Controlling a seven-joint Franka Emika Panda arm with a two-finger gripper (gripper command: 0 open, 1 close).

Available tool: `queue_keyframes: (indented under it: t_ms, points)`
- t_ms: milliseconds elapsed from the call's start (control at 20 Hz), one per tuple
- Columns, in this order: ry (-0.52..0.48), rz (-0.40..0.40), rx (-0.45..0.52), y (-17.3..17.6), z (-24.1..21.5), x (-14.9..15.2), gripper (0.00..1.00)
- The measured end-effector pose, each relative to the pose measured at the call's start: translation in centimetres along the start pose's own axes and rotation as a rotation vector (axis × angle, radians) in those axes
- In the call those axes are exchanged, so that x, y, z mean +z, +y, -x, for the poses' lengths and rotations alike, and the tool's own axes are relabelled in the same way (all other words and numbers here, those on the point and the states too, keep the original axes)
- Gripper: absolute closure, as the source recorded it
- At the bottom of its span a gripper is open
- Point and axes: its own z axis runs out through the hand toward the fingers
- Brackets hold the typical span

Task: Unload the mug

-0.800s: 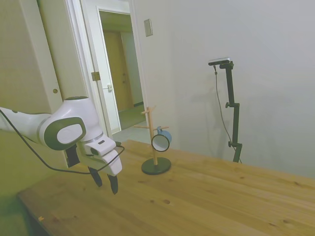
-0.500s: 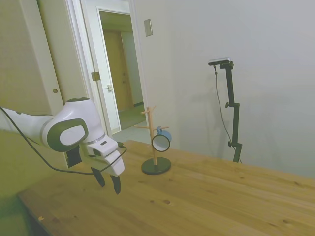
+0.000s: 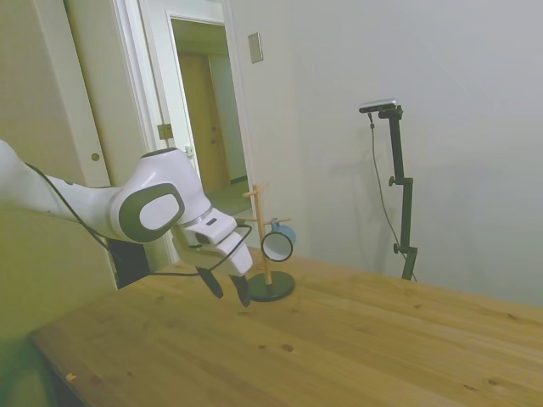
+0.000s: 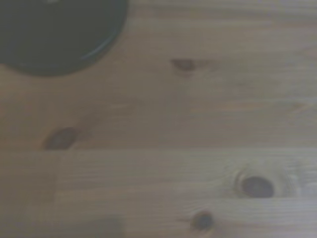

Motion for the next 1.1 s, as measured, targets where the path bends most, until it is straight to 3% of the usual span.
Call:
queue_keyframes:
  t_ms: [200, 350, 600, 750, 850, 1100]
  points:
    - [0.031, 0.009, -0.003, -0.8, -4.4, 1.7, 0.0]
    - [0.066, -0.023, 0.0, -1.2, -5.2, 1.7, 0.0]
    - [0.134, -0.158, -0.014, -4.0, -7.8, 3.5, 0.0]
    - [0.139, -0.25, -0.04, -6.4, -8.8, 3.1, 0.0]
    - [0.146, -0.281, -0.061, -8.5, -9.3, 2.7, 0.0]
    - [0.163, -0.348, -0.11, -9.2, -9.2, 3.5, 0.0]
